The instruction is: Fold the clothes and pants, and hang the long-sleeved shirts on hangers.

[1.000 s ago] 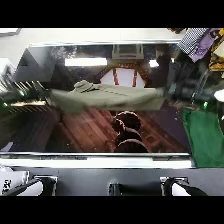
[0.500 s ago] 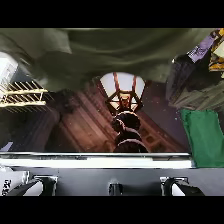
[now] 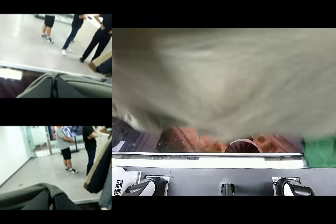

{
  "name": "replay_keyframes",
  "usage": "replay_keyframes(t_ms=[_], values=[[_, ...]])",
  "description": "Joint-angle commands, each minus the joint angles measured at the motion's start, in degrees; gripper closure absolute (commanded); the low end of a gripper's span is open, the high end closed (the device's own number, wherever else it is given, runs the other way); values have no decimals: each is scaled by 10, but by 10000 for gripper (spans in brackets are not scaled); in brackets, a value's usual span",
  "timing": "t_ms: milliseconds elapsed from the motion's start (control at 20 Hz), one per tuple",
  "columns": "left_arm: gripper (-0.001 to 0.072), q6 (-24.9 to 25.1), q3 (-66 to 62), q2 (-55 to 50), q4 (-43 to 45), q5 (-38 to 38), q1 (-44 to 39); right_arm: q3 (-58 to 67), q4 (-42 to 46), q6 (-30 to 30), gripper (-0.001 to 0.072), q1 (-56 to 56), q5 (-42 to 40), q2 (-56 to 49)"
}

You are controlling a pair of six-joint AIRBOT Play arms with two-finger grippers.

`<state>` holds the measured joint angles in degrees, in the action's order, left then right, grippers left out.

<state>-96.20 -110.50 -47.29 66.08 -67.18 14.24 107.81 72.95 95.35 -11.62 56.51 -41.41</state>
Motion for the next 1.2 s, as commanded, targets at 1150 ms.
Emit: replay_keyframes(t_ms=[1150], values=[[689,217,149,-598,-106,32,-82,-112,-102,-2,683,2,70,-605]])
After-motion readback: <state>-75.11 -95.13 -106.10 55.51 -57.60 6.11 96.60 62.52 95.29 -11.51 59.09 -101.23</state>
